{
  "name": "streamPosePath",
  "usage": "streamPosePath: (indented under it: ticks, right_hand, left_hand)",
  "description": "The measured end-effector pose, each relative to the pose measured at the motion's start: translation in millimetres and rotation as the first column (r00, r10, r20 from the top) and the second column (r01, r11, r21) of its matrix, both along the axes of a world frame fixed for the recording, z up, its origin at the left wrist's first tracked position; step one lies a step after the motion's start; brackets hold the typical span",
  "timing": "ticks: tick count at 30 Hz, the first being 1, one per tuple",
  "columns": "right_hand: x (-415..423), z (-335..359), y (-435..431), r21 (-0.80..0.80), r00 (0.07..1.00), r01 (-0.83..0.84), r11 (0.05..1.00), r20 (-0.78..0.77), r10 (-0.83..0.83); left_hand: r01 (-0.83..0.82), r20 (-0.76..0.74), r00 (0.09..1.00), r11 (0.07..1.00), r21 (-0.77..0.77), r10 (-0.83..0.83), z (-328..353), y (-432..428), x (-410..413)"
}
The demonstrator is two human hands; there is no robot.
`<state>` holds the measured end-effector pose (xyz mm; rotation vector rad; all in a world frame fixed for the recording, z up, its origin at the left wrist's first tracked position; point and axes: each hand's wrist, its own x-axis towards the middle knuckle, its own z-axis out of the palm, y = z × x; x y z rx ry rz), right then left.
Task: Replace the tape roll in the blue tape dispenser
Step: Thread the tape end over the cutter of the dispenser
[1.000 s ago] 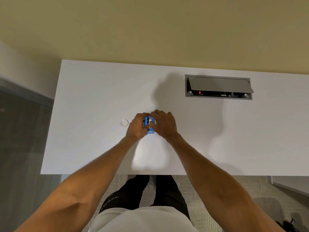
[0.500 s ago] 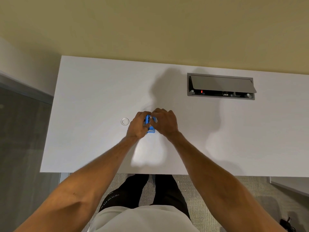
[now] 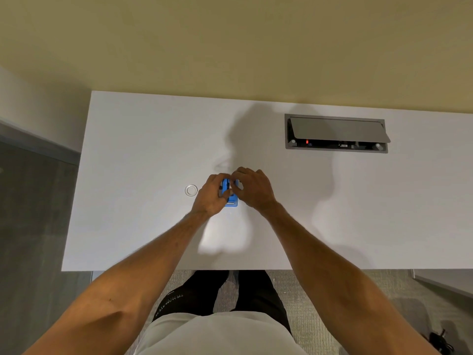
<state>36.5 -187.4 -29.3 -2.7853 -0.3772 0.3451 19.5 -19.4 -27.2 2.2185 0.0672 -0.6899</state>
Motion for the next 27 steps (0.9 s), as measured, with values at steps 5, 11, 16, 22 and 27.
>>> streamPosePath:
  ticks: [5, 11, 16, 22, 27]
  right_hand:
    - [-2.6, 0.5, -0.2, -0.058, 0.999, -0.035, 0.998, 0.036, 0.037]
    - [-1.4, 0.4, 2.5, -0.046, 0.997, -0.028, 0.999, 0.077, 0.032]
    - [0.0, -3.1, 2.8, -0.044, 0.998, 0.003, 0.999, 0.059, 0.0]
    - [-4.2, -2.8, -1.6, -0.073, 0.999, 0.017, 0.997, 0.036, -0.014]
    - [-7.0, -3.5, -0.2, -0.105, 0.999, -0.004, 0.994, 0.046, 0.009]
  left_hand:
    - [0.018, -0.007, 1.0, 1.0, 0.017, -0.018, -1.3, -0.5, 1.3]
    - [0.012, -0.02, 1.0, 1.0, 0.017, -0.012, -1.4, -3.3, 2.7]
    - [0.031, -0.005, 1.0, 0.999, 0.011, -0.031, -4.2, 0.0, 1.5]
    - [0.017, 0.007, 1.0, 1.0, -0.016, -0.017, -4.3, 0.8, 0.5]
    - [0.01, 0.018, 1.0, 1.0, 0.002, -0.01, -6.1, 2.2, -0.7]
